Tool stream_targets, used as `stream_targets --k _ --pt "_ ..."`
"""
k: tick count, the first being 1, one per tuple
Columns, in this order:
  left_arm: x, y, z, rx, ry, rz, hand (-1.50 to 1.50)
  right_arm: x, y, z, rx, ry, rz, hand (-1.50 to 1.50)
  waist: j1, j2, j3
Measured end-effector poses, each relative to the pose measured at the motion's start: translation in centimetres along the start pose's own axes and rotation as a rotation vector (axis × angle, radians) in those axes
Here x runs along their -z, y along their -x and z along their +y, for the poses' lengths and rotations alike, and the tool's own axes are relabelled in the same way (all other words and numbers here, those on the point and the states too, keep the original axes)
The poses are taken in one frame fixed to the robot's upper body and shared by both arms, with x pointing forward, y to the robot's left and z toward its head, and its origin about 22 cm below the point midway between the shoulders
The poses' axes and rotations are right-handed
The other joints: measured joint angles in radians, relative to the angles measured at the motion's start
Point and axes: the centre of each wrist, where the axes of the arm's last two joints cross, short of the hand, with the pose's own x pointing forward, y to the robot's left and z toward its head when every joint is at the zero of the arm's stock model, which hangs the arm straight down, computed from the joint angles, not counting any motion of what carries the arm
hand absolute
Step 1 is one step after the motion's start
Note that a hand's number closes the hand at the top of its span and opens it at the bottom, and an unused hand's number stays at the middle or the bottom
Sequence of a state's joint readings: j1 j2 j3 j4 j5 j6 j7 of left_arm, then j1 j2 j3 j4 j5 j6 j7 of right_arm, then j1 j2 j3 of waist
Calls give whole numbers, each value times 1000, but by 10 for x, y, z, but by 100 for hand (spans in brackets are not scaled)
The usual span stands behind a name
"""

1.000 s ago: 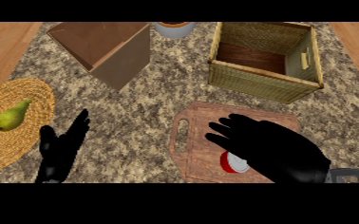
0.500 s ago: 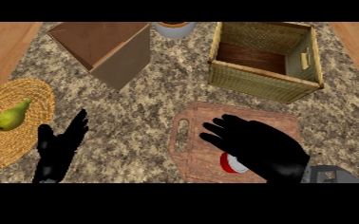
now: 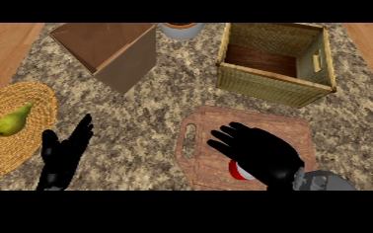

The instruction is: Pick the can from the cutting board and place it in the basket

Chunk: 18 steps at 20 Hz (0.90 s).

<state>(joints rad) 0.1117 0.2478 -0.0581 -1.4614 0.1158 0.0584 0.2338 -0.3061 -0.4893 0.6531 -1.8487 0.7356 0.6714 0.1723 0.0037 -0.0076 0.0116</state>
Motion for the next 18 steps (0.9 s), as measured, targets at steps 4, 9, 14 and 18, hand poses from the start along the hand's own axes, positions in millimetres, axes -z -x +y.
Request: stream_targets --k 4,9,14,18 --pt "-1 -1 2 2 1 -1 0 6 3 7 6 -6 1 -150 0 0 0" --pt "-1 -2 8 3 -1 4 0 11 4 16 12 8 -8 -150 -2 1 -2" --pt "-1 -4 4 7 -4 13 0 19 12 24 8 1 -1 150 -1 1 -2" --pt "-3 -4 4 9 -4 8 0 22 10 30 -56 24 -40 150 -1 1 -2"
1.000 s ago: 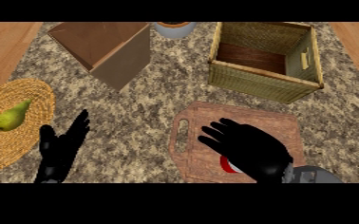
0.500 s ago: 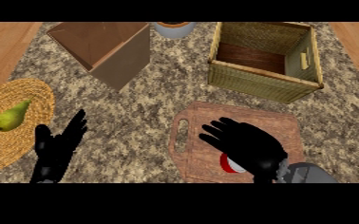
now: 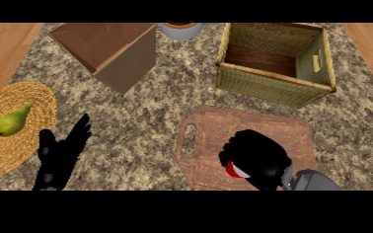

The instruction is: Pick the can from the cutting board and place it in the basket

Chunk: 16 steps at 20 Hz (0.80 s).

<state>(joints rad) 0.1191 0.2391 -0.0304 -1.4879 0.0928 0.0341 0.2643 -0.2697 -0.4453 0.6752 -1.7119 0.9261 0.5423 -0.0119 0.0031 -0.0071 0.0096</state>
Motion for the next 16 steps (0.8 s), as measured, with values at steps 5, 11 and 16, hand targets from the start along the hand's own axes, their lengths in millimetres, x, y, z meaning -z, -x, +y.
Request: stream_targets --k 5,11,16 --pt "3 3 2 -1 5 1 0 8 -4 5 -70 43 -26 150 0 -2 -1" --pt "1 0 3 -6 10 2 0 38 -13 -12 16 94 188 150 0 0 -2" --pt "0 -2 2 -5 13 -6 0 61 -24 -29 168 177 543 150 5 4 -5"
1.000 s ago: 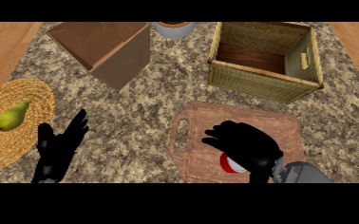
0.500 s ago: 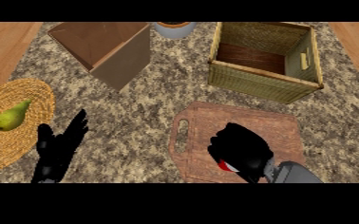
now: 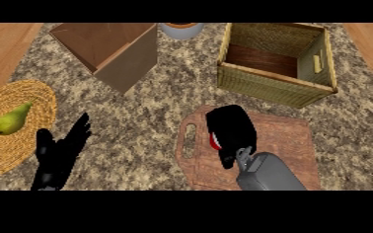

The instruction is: Pick the can from the cutting board and place it in the basket

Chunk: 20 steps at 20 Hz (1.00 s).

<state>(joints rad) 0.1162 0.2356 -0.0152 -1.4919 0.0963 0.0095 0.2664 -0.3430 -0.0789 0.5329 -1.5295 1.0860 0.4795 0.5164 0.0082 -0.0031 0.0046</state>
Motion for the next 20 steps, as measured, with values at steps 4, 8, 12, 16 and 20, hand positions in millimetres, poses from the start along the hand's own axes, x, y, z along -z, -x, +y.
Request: stream_targets --k 4,8,12,16,20 --pt "4 -3 -8 8 20 -12 0 4 -20 -25 77 127 203 150 27 2 0" --pt "7 -6 -12 17 38 -18 0 -4 -27 -64 326 330 269 150 49 5 2" --pt "10 -6 -16 23 47 -14 0 -20 -39 -107 545 578 245 150 59 2 2" --pt "11 -5 -17 27 50 -11 0 -31 -54 -150 630 771 217 150 60 -2 0" --pt "10 -4 -14 25 44 3 0 -36 -66 -192 653 897 228 150 51 -5 0"
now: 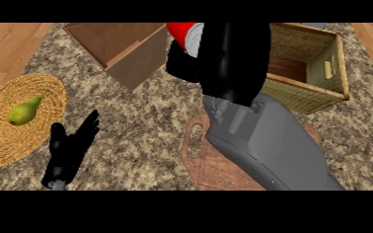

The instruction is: Pick the can from the cutting board and place it in the basket

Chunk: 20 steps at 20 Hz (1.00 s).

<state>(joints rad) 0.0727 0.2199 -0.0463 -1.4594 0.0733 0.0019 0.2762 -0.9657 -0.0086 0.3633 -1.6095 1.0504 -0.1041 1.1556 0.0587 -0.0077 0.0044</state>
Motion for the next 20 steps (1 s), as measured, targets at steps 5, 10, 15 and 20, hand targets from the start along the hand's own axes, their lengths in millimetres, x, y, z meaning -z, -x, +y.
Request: stream_targets --k 5,10,15,20 --pt "-5 3 2 -3 -12 -3 0 28 -37 -26 35 117 29 150 -15 -2 -1" --pt "-7 7 8 -8 -34 0 0 53 -60 -49 50 174 76 150 -32 -1 1" --pt "-9 9 6 -17 -44 -2 0 85 -62 -63 46 185 143 150 -41 2 3" --pt "-11 8 8 -15 -48 -3 0 116 -42 -63 -4 183 206 150 -44 4 3"
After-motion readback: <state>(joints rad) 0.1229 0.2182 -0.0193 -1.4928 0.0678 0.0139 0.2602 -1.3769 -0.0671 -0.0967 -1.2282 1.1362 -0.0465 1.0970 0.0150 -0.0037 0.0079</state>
